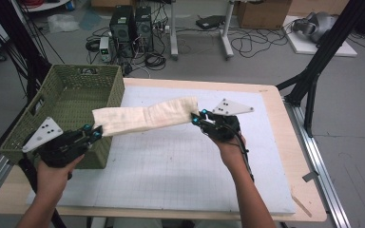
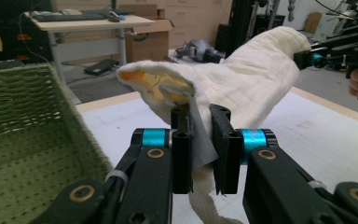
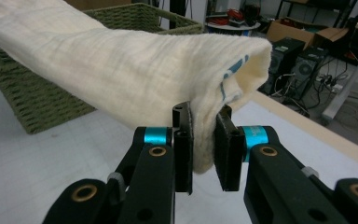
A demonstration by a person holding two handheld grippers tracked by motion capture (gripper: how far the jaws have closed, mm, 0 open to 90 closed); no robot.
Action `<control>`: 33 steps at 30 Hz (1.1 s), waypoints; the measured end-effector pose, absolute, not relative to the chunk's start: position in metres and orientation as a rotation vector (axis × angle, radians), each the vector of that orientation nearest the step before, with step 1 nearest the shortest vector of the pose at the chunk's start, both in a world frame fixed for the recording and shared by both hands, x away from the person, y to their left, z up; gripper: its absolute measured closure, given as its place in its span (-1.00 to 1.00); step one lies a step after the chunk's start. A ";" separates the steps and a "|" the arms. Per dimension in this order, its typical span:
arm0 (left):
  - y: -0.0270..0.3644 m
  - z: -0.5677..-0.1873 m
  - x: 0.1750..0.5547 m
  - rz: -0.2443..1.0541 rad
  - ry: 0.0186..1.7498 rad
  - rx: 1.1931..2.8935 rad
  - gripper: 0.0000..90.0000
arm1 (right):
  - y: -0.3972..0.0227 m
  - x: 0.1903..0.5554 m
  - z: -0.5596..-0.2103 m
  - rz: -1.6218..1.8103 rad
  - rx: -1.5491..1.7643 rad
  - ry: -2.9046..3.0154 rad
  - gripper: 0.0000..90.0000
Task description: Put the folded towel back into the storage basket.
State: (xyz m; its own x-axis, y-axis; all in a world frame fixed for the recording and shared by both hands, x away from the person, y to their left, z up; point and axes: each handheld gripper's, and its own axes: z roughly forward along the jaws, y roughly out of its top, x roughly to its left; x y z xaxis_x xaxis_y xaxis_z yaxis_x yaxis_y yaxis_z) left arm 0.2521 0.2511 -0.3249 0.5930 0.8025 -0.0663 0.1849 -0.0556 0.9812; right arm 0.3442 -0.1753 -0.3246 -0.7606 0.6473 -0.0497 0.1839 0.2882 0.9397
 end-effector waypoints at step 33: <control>0.356 -0.321 0.228 0.790 1.016 1.468 0.77 | -0.010 0.422 -0.295 1.476 0.589 2.226 0.78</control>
